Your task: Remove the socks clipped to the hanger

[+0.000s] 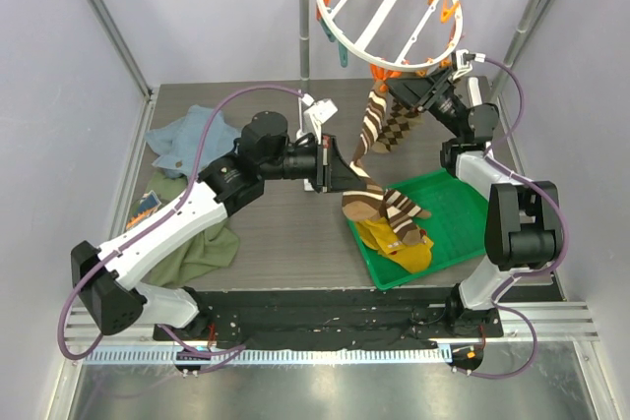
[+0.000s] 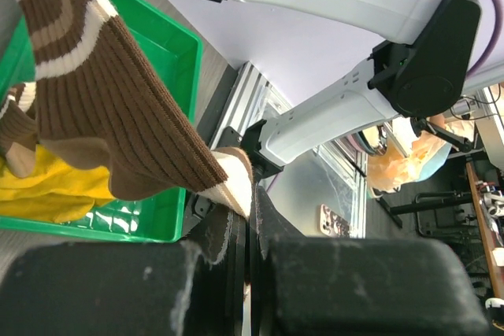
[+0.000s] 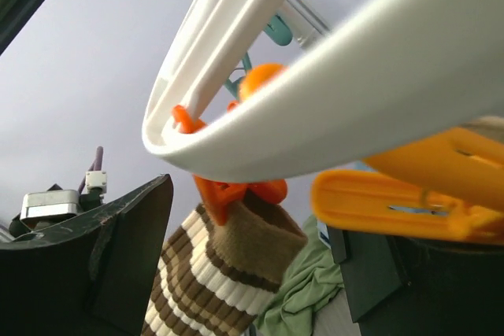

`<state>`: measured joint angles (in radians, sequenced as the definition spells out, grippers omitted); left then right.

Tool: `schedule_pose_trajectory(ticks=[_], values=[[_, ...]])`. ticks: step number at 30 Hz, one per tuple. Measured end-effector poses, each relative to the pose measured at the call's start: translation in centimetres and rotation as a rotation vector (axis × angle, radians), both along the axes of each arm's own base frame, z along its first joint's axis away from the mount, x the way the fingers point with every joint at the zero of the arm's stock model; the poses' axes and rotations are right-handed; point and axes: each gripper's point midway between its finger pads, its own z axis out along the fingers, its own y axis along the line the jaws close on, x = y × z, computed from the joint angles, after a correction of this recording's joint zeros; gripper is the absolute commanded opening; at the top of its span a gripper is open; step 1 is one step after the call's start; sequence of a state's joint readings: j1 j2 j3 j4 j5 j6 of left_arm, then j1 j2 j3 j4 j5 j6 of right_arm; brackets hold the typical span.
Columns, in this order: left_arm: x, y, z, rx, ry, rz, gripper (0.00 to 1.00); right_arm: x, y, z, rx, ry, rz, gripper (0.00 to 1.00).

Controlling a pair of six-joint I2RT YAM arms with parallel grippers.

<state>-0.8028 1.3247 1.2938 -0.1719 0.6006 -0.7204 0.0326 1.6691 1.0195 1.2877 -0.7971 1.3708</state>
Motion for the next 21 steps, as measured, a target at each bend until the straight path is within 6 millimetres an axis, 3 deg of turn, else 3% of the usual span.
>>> schedule_pose_trajectory(ticks=[7,17,21], values=[[0.2,-0.5,-1.1,0.018,0.029,-0.013,0.0,-0.2,0.5,0.4,-0.001,-0.017,0.009,0.73],[0.2,-0.4,-1.0,0.014,0.031,-0.018,0.0,0.2,0.5,1.0,0.006,-0.033,0.001,0.58],[0.3,-0.4,-1.0,0.013,0.033,-0.018,0.0,0.2,0.5,1.3,0.007,-0.041,0.001,0.56]])
